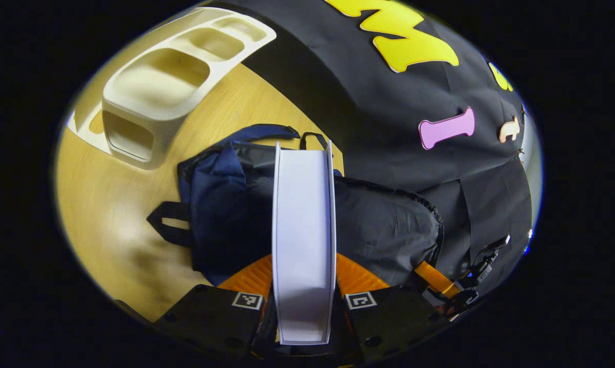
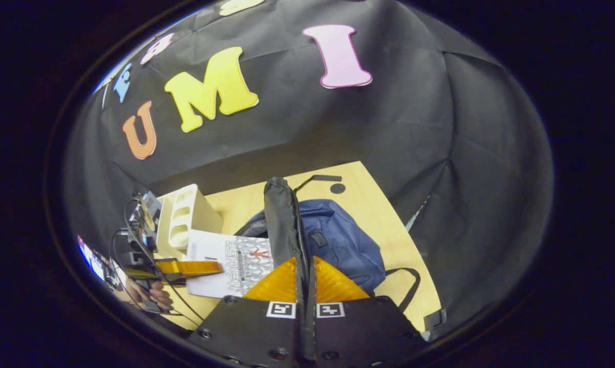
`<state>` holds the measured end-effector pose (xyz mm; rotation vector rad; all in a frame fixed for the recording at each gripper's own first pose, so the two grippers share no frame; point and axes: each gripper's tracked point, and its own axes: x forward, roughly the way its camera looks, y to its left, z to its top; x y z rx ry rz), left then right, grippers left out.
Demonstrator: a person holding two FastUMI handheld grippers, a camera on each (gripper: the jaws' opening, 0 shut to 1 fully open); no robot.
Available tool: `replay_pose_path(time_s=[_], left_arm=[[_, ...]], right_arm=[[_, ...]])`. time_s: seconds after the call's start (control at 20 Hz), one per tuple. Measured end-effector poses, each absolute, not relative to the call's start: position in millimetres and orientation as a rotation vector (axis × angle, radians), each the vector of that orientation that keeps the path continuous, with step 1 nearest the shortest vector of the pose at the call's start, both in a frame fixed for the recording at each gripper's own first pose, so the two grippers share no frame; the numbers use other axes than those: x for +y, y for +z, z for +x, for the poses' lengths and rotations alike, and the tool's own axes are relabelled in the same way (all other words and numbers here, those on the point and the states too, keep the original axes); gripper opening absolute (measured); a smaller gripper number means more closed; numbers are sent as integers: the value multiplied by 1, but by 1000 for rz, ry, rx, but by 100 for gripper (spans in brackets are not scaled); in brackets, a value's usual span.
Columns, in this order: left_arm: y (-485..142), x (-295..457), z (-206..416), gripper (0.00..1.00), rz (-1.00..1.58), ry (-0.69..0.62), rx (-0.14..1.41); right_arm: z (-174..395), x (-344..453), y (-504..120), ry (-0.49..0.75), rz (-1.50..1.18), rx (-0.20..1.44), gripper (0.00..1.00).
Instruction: Open the schoolbag, grab two books from the bookshelf and put them into the schoolbag.
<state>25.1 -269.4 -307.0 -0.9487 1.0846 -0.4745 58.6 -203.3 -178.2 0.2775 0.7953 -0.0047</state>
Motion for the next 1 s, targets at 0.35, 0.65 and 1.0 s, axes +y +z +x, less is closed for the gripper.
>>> replay_pose_path(time_s=[0.35,0.65,1.0], left_arm=[[-332,-335,38,45,-1045,-536,1080],[-364,-374,49,55,-1105,-586,1141],[-393,-346,22,85,-851,-471,1403]], right_arm=[[67,-216,-170,0,267,800,0],[73,-210,-169,22,260,795,2],[75,-205,-173,30,260,812,2]])
